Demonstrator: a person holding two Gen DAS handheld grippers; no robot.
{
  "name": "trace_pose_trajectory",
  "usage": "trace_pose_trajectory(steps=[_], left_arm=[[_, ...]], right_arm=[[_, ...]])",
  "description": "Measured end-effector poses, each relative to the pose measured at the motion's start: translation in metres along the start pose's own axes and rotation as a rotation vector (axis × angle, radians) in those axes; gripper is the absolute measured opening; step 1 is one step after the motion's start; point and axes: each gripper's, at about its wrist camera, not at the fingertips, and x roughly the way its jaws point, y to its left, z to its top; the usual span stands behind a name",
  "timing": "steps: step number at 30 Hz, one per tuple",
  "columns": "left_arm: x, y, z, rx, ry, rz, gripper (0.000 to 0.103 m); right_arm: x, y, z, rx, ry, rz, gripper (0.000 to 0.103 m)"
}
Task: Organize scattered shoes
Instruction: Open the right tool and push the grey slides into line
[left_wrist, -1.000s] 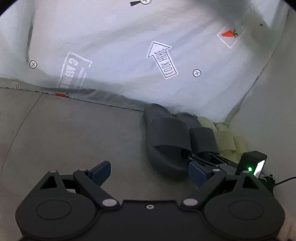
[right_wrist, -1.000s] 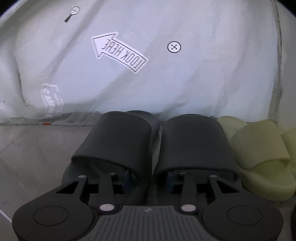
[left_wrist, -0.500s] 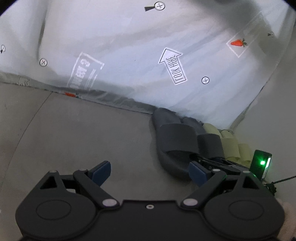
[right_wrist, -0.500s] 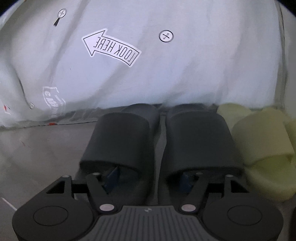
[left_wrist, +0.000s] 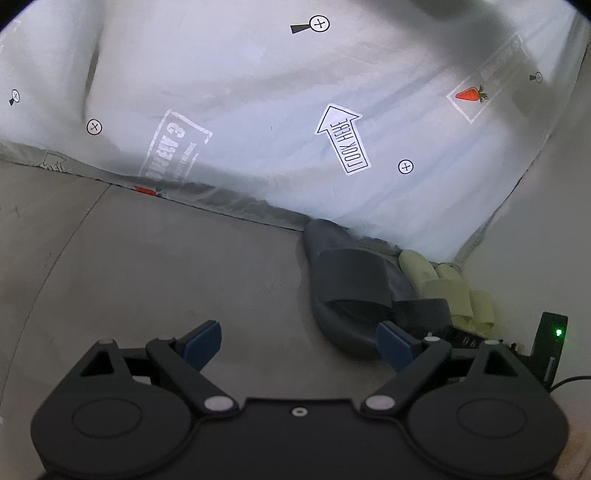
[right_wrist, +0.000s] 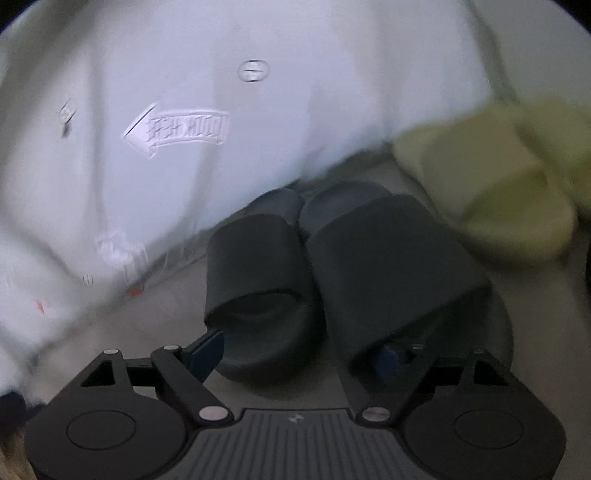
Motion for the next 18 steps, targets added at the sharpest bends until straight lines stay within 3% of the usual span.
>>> trace_pose_trajectory(steps=[2,7,8,12,14,16,18], left_arm=[[0.0,0.0,0.0,-0.001,-0.003,-0.001,0.092],[0.0,0.002,0.001,-0.015,-0.008,-0.001,0.092],[0.0,0.003,0.001,-0.018,-0.007,-0.002,0.092],[-0.002,0.003,-0.001,-0.016,-0.005,-0.001,0.092],[-0.002,0.004,0.0,-0.017,-0.005,-0.001,0.092],[-0.001,0.004,0.0,-0.02,-0.005,-0.001,0.092],[-0.001,0.003,0.0,-0.019,-0.006,0.001,0.092]], right_arm=[[0.0,0.006,0.0,-0.022,0.007,-0.041,0.086],[-0.013,-0.032,0.0,0.456,-0.024,0.047,0.089],[-0.015,-0.035,0.0,0.486,-0.026,0.047,0.089],[-0.039,-0.026,-0.002,0.311,-0.068,-0.051,0.089],[-0.047,-0.021,-0.008,0.225,-0.083,-0.099,0.084],[-0.051,-0.018,-0.015,0.137,-0.081,-0.155,0.061],[-0.049,-0.011,-0.025,0.01,-0.045,-0.226,0.05]])
